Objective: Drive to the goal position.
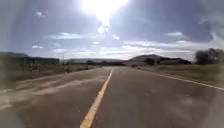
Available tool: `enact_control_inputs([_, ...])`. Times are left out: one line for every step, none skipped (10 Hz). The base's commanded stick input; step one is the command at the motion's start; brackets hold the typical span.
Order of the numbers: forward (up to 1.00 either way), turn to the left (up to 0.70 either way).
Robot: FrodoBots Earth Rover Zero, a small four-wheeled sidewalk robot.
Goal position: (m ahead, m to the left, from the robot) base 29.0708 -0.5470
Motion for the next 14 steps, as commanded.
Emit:
enact_control_inputs([1.00, 0.38])
enact_control_inputs([1.00, 0.40])
enact_control_inputs([1.00, 0.40])
enact_control_inputs([1.00, 0.40])
enact_control_inputs([1.00, 0.40])
enact_control_inputs([1.00, 0.33])
enact_control_inputs([1.00, 0.26])
enact_control_inputs([1.00, 0.13])
enact_control_inputs([1.00, 0.00])
enact_control_inputs([1.00, 0.00])
enact_control_inputs([1.00, 0.00])
enact_control_inputs([1.00, 0.00])
enact_control_inputs([1.00, 0.00])
enact_control_inputs([1.00, 0.00])
